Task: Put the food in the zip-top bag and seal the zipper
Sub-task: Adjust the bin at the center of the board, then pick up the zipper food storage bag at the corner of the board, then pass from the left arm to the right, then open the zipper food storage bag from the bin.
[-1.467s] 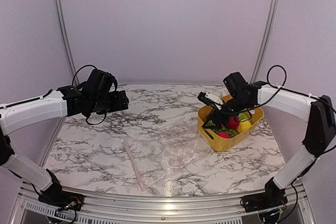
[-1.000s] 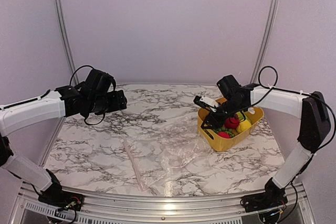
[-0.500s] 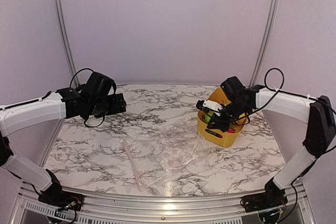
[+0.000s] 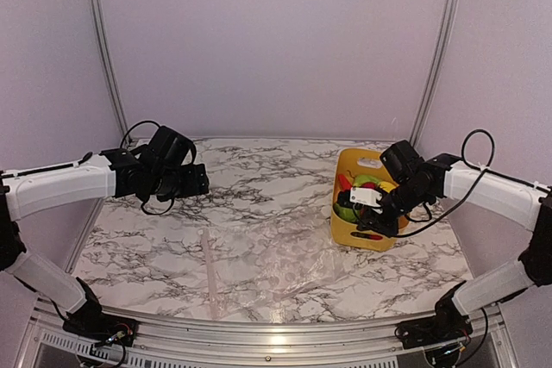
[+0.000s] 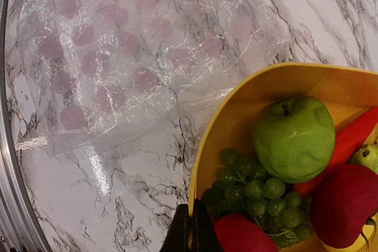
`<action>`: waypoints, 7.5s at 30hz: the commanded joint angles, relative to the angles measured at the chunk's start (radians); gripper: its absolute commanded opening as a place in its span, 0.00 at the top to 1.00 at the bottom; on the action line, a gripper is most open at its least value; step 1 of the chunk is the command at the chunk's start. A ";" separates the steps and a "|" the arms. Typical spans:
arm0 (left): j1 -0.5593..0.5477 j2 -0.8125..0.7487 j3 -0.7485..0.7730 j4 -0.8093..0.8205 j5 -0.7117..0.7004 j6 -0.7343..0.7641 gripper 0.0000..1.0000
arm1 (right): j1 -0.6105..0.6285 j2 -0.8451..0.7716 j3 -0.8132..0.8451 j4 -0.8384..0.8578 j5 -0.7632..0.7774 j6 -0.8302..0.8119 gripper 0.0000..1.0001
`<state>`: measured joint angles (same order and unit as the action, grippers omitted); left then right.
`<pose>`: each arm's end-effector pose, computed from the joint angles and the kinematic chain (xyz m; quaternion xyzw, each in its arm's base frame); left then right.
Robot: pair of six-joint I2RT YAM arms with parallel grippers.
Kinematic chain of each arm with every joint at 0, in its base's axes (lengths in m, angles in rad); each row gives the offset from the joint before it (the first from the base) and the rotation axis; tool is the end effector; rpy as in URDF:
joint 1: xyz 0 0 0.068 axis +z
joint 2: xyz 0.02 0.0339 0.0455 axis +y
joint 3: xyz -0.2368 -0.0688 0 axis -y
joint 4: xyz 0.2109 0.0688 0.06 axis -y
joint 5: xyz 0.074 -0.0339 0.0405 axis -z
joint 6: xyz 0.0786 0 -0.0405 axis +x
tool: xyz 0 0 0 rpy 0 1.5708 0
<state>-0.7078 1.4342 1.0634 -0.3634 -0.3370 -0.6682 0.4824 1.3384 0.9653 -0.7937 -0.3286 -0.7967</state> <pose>0.2570 -0.1857 0.2283 -0.0503 0.9020 -0.1359 0.4067 0.2027 0.1348 0.1865 -0.6032 0.7559 0.1273 0.2206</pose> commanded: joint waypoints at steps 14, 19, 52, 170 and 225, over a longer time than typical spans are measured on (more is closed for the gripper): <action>-0.001 -0.073 -0.132 -0.029 0.035 0.073 0.16 | 0.007 0.007 0.008 -0.139 0.063 -0.244 1.00; -0.001 -0.081 -0.148 -0.034 0.063 0.066 0.16 | 0.005 0.013 0.074 -0.203 0.070 -0.230 0.61; -0.022 -0.048 -0.403 0.164 0.432 -0.175 0.52 | -0.108 0.323 0.348 0.242 0.024 0.735 0.44; -0.024 -0.287 0.080 0.004 -0.055 -0.880 0.71 | 0.596 0.792 1.195 0.264 0.403 0.604 1.00; -0.058 -0.182 0.017 0.276 0.103 -0.381 0.93 | 0.454 0.818 1.294 0.270 0.148 0.743 0.67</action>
<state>-0.7612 1.2285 1.0256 -0.0372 -0.2684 -1.1011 0.9054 2.1029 2.2040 -0.5304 -0.3058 -0.0074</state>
